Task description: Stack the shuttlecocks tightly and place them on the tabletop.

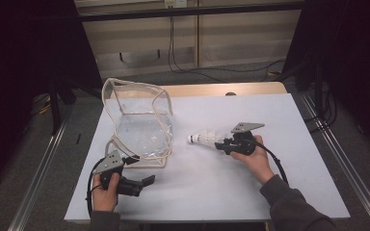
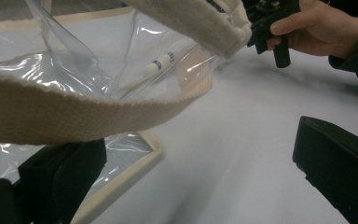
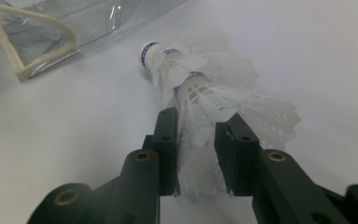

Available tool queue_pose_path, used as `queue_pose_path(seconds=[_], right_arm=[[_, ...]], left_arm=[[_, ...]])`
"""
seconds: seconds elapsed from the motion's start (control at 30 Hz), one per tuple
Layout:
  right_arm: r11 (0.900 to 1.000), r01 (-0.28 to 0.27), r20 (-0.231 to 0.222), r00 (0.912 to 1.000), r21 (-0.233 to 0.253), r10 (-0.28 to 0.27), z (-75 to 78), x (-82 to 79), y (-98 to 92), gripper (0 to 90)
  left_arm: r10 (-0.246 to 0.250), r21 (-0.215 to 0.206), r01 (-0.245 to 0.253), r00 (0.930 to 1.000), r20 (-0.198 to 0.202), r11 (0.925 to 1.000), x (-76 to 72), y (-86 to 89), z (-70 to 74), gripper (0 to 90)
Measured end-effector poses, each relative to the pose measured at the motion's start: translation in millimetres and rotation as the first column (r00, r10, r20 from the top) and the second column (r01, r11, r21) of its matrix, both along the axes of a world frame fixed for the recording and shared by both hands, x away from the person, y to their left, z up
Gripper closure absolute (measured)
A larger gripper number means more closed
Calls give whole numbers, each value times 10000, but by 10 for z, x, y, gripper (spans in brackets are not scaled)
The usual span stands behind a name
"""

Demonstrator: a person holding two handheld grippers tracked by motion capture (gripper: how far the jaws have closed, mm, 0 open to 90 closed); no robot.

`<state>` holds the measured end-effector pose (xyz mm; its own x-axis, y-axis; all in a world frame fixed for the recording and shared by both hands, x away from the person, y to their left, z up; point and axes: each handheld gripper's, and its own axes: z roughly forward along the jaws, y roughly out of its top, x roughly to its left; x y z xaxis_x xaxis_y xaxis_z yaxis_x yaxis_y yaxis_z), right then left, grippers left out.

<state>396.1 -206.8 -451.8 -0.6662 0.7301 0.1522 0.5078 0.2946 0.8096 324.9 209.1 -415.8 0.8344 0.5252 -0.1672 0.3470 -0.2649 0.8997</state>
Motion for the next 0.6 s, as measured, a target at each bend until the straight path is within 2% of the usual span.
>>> queue_pose_path(seconds=[0.37,0.53,0.6], right_arm=[[9999,-156,8,9999,-74,156,39,-65,-44,692],[9994,-358,-40,9994,38,358,42,-81,-55,768],[9988,-471,9,9989,97,471,41,-79,-62,827]], left_arm=[[17,-18,-17,10000,11,10000,-3,-3,1,28],[1,21,-1,10000,13,10000,-3,-1,5,29],[25,5,-25,10000,27,10000,-4,-4,3,28]])
